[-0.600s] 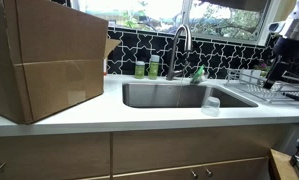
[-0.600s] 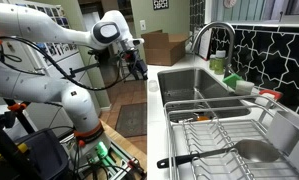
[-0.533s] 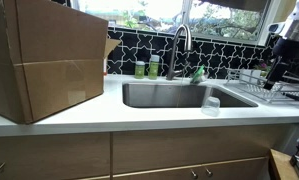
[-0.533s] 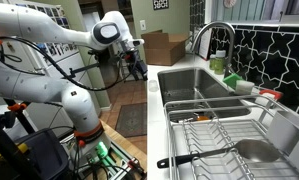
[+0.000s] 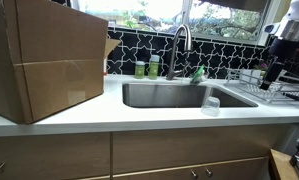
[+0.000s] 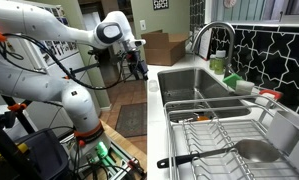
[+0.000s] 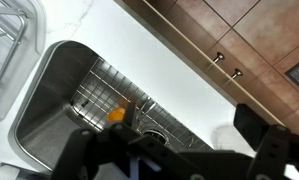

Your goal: Place the clear container upright.

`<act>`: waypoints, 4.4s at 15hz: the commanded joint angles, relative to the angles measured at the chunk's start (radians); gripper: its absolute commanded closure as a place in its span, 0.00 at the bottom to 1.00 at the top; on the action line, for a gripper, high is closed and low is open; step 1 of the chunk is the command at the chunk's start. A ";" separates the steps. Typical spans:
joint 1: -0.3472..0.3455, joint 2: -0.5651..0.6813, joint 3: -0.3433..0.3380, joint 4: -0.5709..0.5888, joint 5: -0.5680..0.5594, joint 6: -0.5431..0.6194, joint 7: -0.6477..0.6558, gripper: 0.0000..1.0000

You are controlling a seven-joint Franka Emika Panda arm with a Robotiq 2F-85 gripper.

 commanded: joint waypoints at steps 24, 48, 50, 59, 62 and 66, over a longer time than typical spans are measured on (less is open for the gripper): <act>0.153 0.644 -0.010 0.294 0.168 0.232 -0.097 0.07; 0.146 0.791 0.064 0.419 -0.251 -0.284 0.272 0.67; 0.156 0.816 0.070 0.431 -0.287 -0.320 0.298 0.67; 0.186 0.888 0.070 0.485 -0.290 -0.382 0.308 0.67; 0.189 0.898 0.069 0.497 -0.280 -0.389 0.312 0.67; 0.191 0.905 0.067 0.504 -0.276 -0.391 0.315 0.66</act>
